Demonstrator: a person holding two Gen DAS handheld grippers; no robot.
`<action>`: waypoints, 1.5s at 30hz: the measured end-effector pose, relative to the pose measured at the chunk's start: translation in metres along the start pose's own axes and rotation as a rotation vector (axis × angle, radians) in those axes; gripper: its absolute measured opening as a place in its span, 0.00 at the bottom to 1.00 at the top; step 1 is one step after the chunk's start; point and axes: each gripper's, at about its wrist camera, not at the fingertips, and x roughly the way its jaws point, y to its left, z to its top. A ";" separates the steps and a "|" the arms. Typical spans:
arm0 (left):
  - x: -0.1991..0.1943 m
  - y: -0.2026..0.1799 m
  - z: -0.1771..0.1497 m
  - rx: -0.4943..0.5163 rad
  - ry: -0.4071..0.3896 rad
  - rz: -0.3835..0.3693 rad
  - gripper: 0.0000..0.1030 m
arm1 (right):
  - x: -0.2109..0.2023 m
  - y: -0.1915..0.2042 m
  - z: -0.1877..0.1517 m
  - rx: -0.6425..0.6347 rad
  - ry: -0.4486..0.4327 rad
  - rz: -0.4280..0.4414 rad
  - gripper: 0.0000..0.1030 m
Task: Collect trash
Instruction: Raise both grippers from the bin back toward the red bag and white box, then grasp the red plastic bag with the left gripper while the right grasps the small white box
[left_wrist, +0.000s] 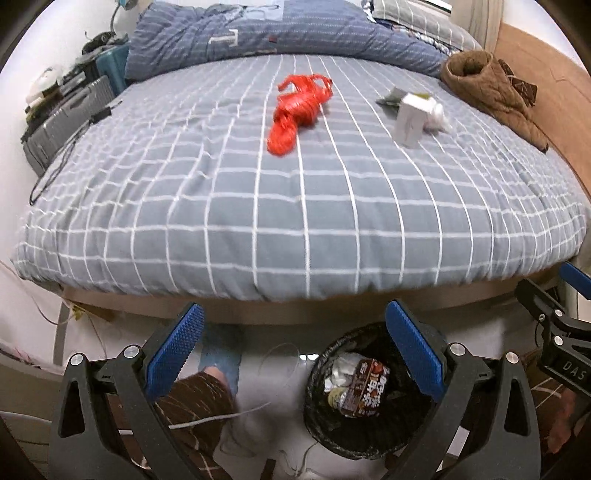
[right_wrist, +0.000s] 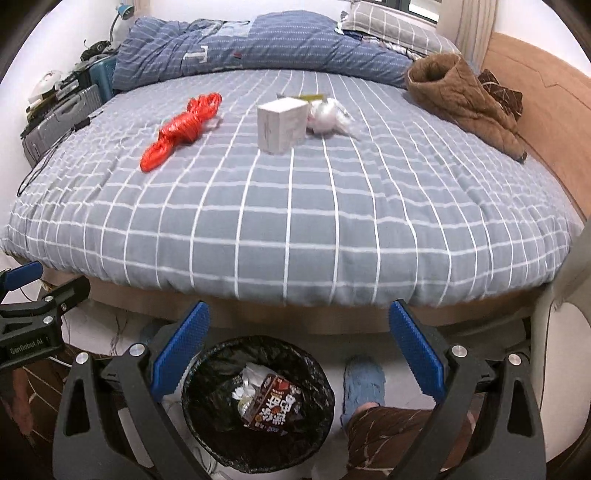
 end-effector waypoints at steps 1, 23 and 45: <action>-0.001 0.002 0.004 -0.003 -0.004 0.000 0.94 | -0.001 0.001 0.004 0.000 -0.005 0.001 0.91; 0.026 0.023 0.097 -0.051 -0.050 0.005 0.93 | 0.032 0.016 0.098 -0.009 -0.059 0.038 0.91; 0.140 0.013 0.199 -0.053 -0.046 0.015 0.94 | 0.159 0.025 0.182 0.043 -0.041 0.042 0.87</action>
